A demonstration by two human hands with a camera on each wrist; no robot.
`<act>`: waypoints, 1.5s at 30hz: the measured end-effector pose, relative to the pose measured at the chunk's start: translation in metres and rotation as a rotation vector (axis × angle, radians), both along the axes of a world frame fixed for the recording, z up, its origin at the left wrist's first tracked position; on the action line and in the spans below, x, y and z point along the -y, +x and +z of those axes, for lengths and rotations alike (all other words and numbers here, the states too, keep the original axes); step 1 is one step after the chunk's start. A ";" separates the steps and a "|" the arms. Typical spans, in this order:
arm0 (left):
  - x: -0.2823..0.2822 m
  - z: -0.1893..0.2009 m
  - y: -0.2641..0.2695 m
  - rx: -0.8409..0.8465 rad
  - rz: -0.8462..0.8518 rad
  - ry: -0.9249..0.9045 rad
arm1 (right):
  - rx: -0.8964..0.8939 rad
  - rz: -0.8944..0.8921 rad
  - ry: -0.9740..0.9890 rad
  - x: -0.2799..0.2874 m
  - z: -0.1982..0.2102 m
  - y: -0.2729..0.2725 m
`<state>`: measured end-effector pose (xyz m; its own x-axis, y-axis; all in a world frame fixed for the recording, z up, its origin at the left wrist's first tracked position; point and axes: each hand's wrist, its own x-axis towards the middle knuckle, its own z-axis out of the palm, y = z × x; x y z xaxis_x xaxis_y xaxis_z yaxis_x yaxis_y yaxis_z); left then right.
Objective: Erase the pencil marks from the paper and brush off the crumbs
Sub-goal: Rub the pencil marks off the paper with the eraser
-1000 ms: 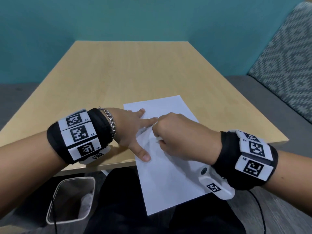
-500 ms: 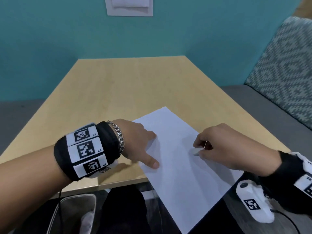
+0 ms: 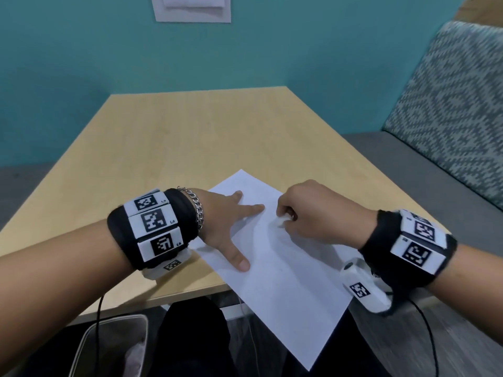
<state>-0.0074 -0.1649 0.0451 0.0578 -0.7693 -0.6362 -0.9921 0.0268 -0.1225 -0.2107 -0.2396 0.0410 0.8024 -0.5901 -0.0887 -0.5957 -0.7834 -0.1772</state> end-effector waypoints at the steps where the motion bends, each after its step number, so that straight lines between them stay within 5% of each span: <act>1: 0.000 0.000 0.000 0.001 0.003 0.003 | -0.004 -0.010 -0.002 0.001 -0.001 0.002; 6: 0.002 -0.003 0.002 -0.004 0.011 0.004 | -0.084 0.126 -0.021 -0.015 -0.005 0.007; 11: 0.002 -0.001 0.000 -0.002 0.027 0.008 | -0.064 0.036 -0.077 0.007 0.000 0.009; 15: 0.003 -0.002 0.001 -0.001 0.014 0.002 | -0.122 0.151 -0.088 -0.013 -0.005 0.008; 45: 0.000 0.002 -0.002 0.011 0.017 0.002 | -0.098 0.142 -0.073 -0.001 -0.005 0.014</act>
<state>-0.0097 -0.1653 0.0469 0.0775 -0.7669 -0.6370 -0.9911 0.0103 -0.1330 -0.1969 -0.2383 0.0364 0.8677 -0.4794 -0.1314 -0.4899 -0.8695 -0.0630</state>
